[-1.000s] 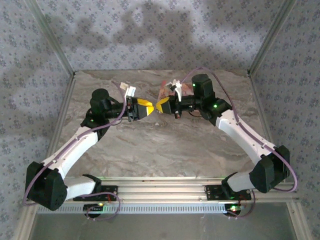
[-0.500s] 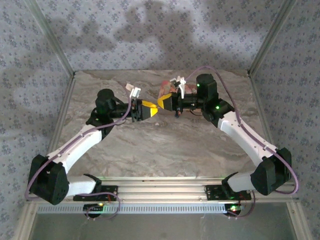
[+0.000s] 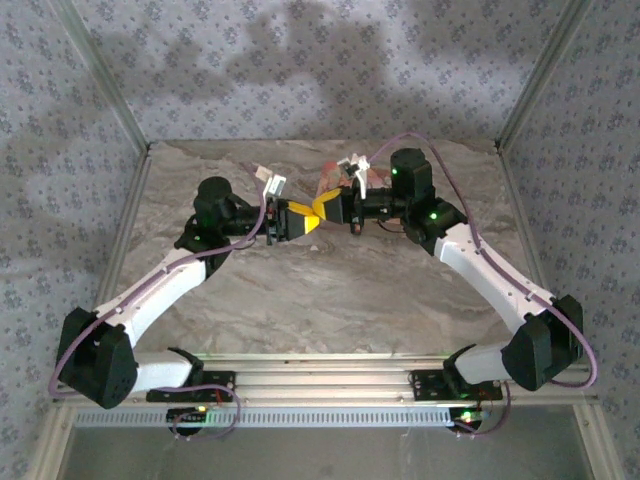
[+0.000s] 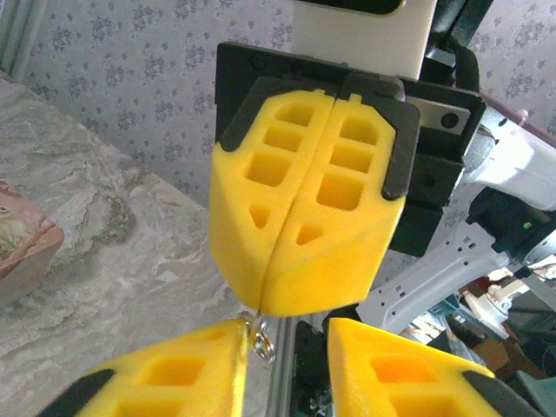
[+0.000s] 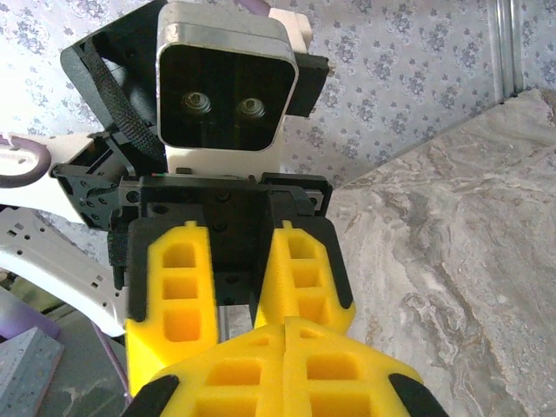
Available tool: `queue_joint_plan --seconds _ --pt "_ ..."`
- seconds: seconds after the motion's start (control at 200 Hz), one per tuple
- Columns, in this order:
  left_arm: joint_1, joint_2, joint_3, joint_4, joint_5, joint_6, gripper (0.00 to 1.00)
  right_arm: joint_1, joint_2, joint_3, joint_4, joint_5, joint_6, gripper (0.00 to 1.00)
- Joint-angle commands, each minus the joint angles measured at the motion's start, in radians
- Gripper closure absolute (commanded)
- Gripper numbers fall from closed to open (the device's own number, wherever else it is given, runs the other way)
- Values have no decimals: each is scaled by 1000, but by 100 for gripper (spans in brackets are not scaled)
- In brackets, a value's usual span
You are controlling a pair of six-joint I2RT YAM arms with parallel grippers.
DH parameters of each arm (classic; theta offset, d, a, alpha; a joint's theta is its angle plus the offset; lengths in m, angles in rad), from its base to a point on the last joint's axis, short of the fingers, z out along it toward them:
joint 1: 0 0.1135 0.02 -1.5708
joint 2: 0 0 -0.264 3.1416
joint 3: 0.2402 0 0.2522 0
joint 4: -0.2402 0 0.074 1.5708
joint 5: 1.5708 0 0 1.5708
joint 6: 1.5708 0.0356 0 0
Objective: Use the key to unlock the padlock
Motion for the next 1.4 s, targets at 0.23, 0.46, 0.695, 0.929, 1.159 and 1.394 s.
queue_joint_plan --seconds 0.23,0.46,0.695,0.929,1.159,1.394 --pt "-8 -9 16 -8 -28 54 100 14 -26 -4 34 -9 47 100" --pt "-8 -60 -6 -170 -132 193 100 -21 -59 8 29 106 201 41" --pt "-9 -90 -31 -197 -174 226 100 -21 -96 -12 3 165 258 42" --pt "-9 -88 -44 -136 -149 184 100 35 -43 -75 75 165 307 51" --pt "-7 -95 -48 -113 -146 159 100 59 -18 -69 115 152 322 73" --pt "-5 -94 -50 -98 -146 148 100 61 -17 -71 119 129 314 100"
